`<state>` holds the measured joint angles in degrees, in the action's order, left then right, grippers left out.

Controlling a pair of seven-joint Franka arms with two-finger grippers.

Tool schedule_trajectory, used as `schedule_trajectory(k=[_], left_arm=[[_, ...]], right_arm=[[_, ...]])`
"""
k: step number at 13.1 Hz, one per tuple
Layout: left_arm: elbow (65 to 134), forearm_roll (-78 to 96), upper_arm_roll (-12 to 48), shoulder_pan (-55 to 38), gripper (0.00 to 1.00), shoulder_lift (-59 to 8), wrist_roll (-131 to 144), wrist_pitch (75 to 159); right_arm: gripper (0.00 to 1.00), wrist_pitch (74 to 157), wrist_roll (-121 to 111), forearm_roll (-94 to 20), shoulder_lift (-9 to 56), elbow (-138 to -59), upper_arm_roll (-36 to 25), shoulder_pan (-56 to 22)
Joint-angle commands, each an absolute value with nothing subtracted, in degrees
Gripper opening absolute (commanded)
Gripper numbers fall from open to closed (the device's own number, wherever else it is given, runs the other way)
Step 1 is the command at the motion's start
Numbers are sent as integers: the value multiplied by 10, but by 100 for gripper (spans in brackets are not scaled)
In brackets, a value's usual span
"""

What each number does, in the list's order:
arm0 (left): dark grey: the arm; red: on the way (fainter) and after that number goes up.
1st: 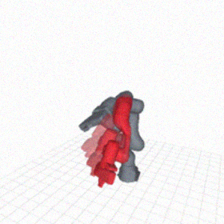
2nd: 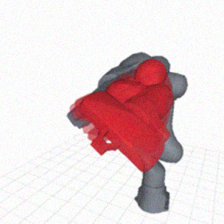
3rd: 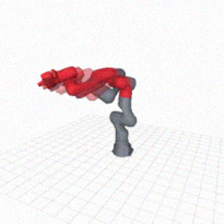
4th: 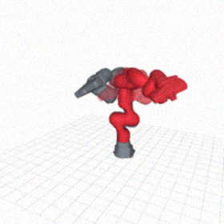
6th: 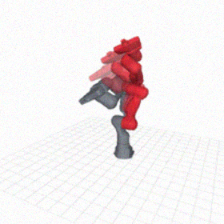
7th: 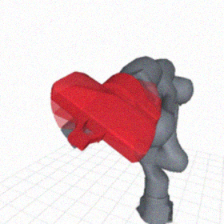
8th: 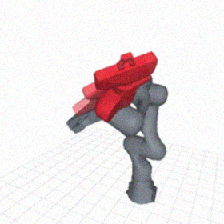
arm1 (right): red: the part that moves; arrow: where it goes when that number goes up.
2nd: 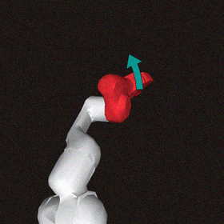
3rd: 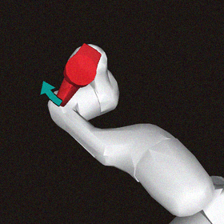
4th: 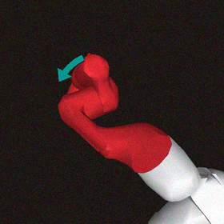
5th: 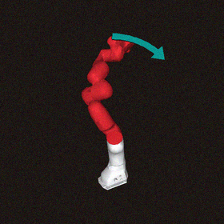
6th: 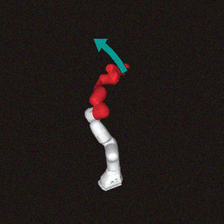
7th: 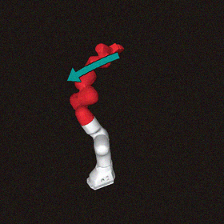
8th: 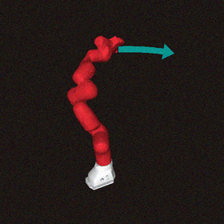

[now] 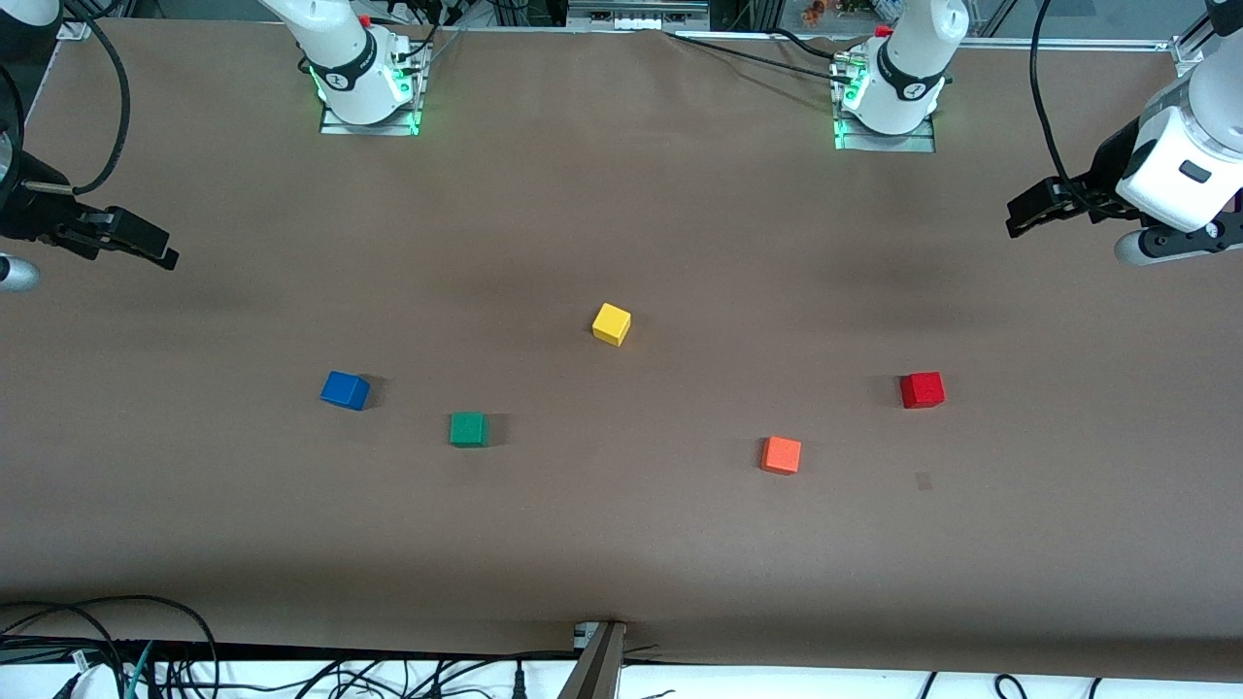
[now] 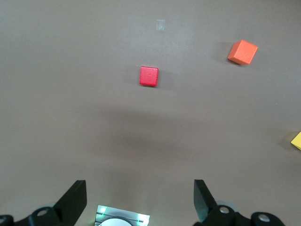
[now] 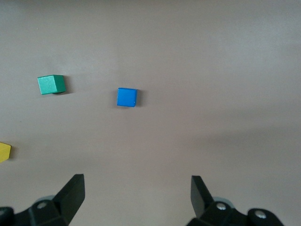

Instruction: Pass red block to right arm, stack on blue

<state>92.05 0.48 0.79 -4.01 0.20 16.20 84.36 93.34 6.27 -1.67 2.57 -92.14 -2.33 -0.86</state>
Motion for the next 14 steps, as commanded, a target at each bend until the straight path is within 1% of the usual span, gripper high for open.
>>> schedule_trajectory(k=[1, 3, 12, 14], left_arm=[[936, -4, 17, -44, 100, 22, 158, 844], [922, -4, 20, -43, 100, 16, 158, 843], [920, 11, 22, -41, 100, 15, 158, 843], [917, 13, 21, -38, 100, 5, 157, 843]], right_arm=[[100, 926, 57, -15, 25, -918, -22, -5], [100, 926, 57, -15, 25, -918, -22, -5], [100, 926, 56, -15, 25, -918, -22, -5], [100, 926, 56, -15, 25, -918, -22, -5]])
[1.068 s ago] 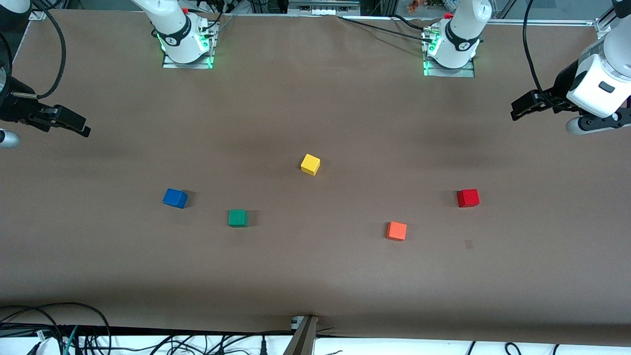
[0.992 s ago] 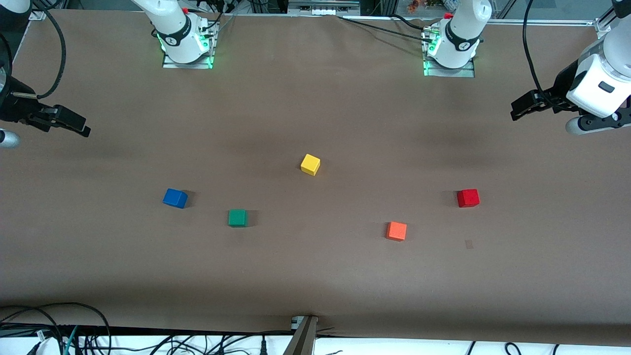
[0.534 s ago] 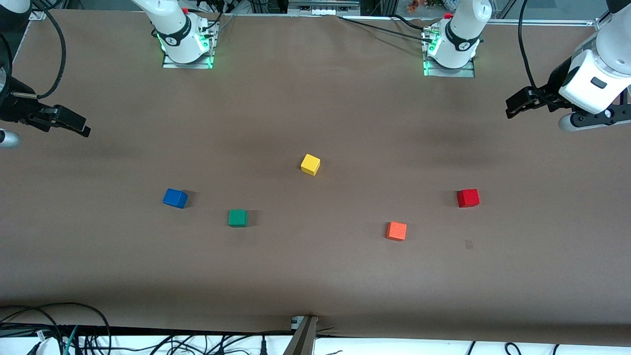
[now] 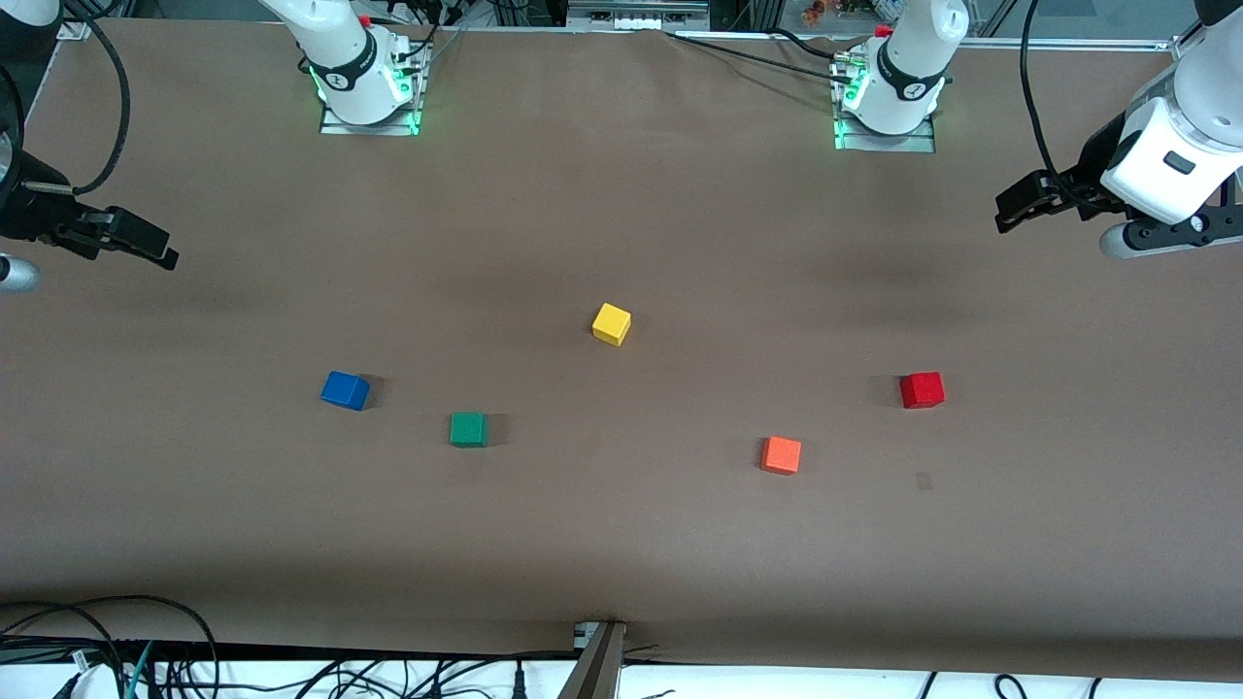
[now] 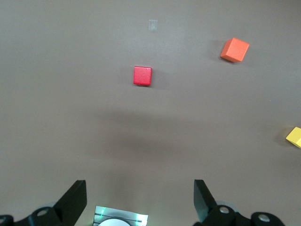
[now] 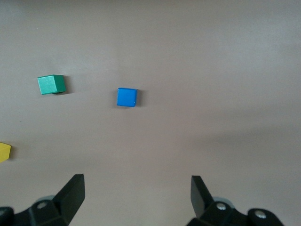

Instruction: Pass red block to right arm, stack on blue

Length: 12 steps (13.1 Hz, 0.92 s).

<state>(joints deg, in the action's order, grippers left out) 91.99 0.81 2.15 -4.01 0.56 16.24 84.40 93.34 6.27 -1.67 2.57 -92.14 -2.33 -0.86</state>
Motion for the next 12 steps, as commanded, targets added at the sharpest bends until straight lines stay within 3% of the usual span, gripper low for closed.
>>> schedule_trajectory(k=[1, 12], left_arm=[[910, 16, 19, -37, 100, 2, 157, 842], [918, 8, 17, -32, 100, -58, 156, 813]], right_arm=[[100, 926, 56, -15, 25, -918, -22, -5], [100, 926, 55, -15, 25, -918, -22, -4]])
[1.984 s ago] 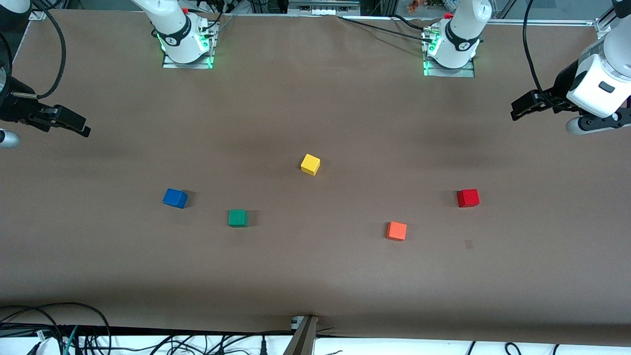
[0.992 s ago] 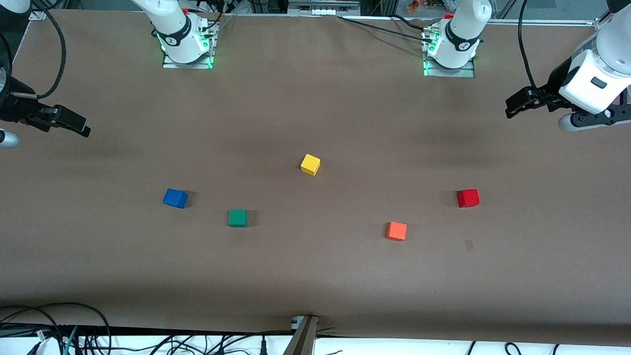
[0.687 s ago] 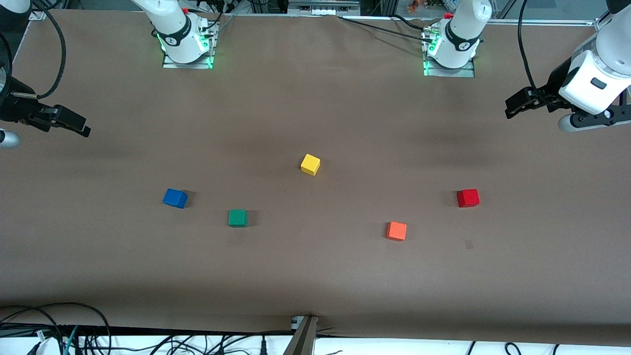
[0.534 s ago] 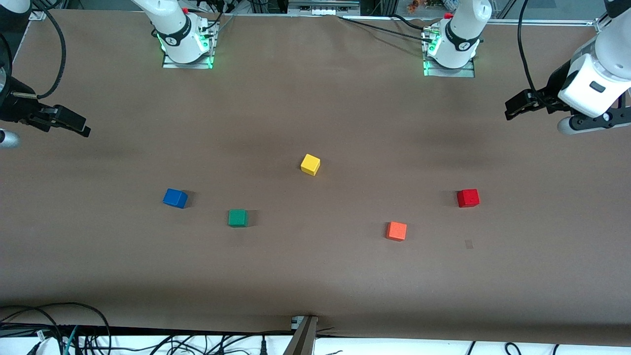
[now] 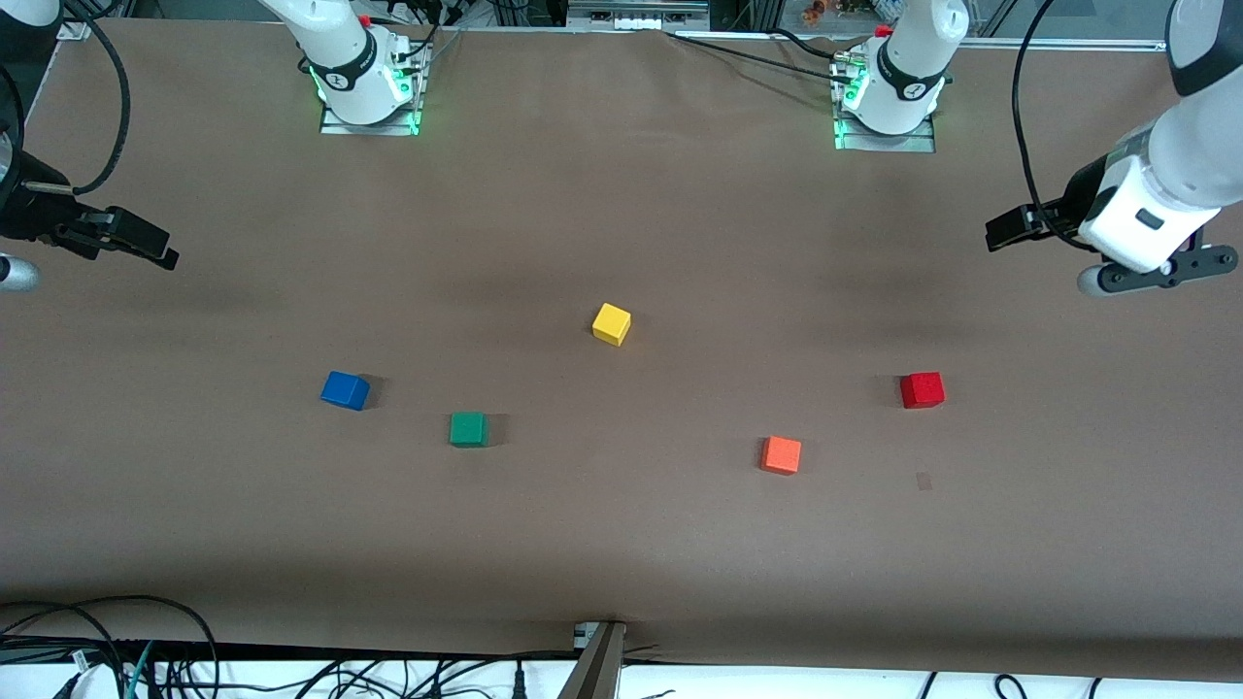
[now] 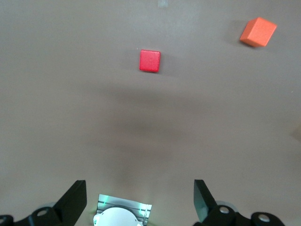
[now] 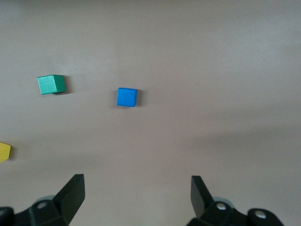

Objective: Pass red block to right arm, stack on blue
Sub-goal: 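Move the left gripper over the red cube and lower it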

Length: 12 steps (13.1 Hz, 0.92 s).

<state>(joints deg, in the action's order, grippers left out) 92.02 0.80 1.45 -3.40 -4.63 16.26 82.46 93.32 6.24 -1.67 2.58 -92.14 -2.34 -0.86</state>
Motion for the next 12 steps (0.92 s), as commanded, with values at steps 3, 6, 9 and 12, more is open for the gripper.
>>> schedule_trajectory(k=[3, 6, 9, 12], left_arm=[[977, 8, 18, -32, 100, -60, 156, 852], [1048, 8, 18, -31, 100, -60, 156, 931], [1108, 8, 18, -31, 100, -60, 141, 1019], [1149, 8, 18, -25, 100, -86, 123, 1115]], right_arm=[[100, 926, 55, -15, 25, -918, -22, -5], [100, 926, 55, -15, 25, -918, -22, -5], [100, 926, 55, -15, 25, -918, -22, -5], [100, 925, 55, -15, 25, -918, -22, -5]])
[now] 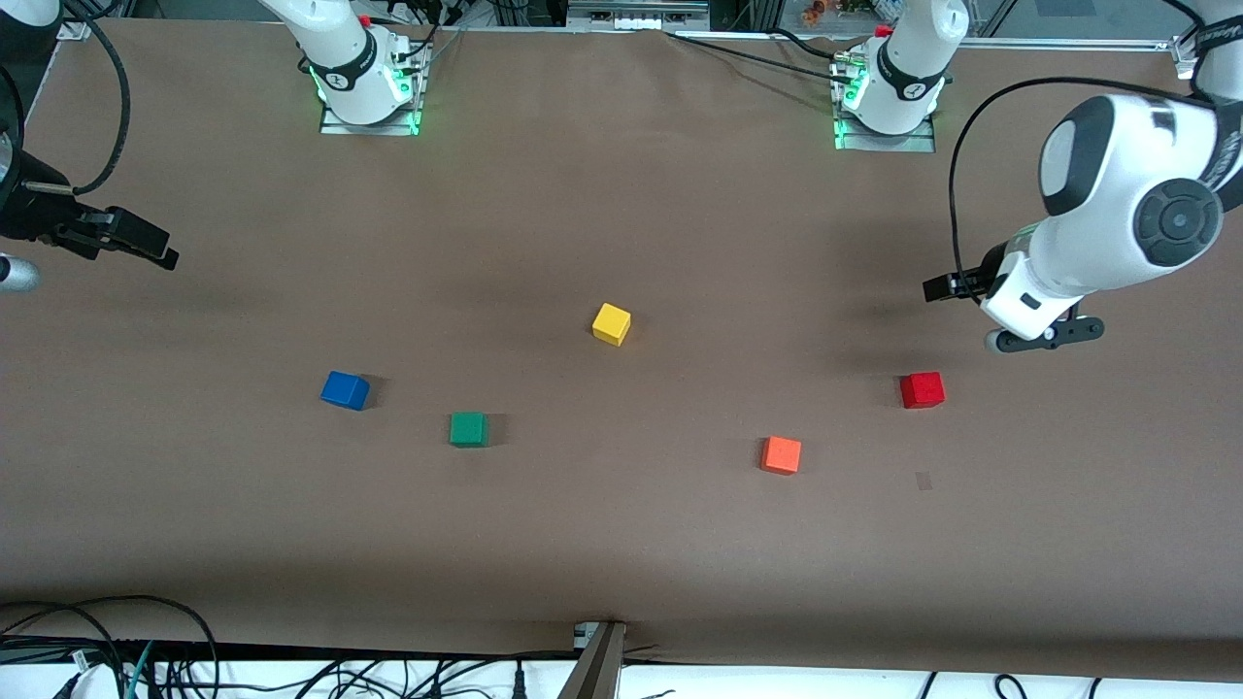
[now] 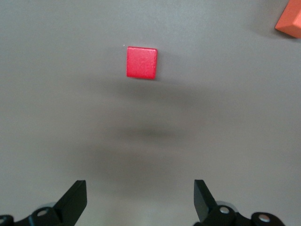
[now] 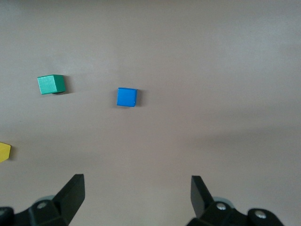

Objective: Pass red block to right arm, stack on blue
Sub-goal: 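Move the left gripper over the red cube and lower it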

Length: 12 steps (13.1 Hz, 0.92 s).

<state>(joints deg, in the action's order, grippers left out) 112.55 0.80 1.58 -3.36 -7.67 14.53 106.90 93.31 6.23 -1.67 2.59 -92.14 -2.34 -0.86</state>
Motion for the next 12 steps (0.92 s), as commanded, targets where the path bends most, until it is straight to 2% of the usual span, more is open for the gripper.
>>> schedule_trajectory(k=[1, 7, 12], left_arm=[[1149, 8, 18, -23, 100, -105, 113, 1137], [1149, 8, 18, -4, 100, -198, 80, 1261], [1144, 8, 18, 9, 100, -240, 58, 1322]], right_arm=[[100, 925, 55, -15, 25, -918, -22, -4], [100, 926, 55, -15, 25, -918, -22, -5], [100, 926, 56, -15, 25, -918, -22, -5]])
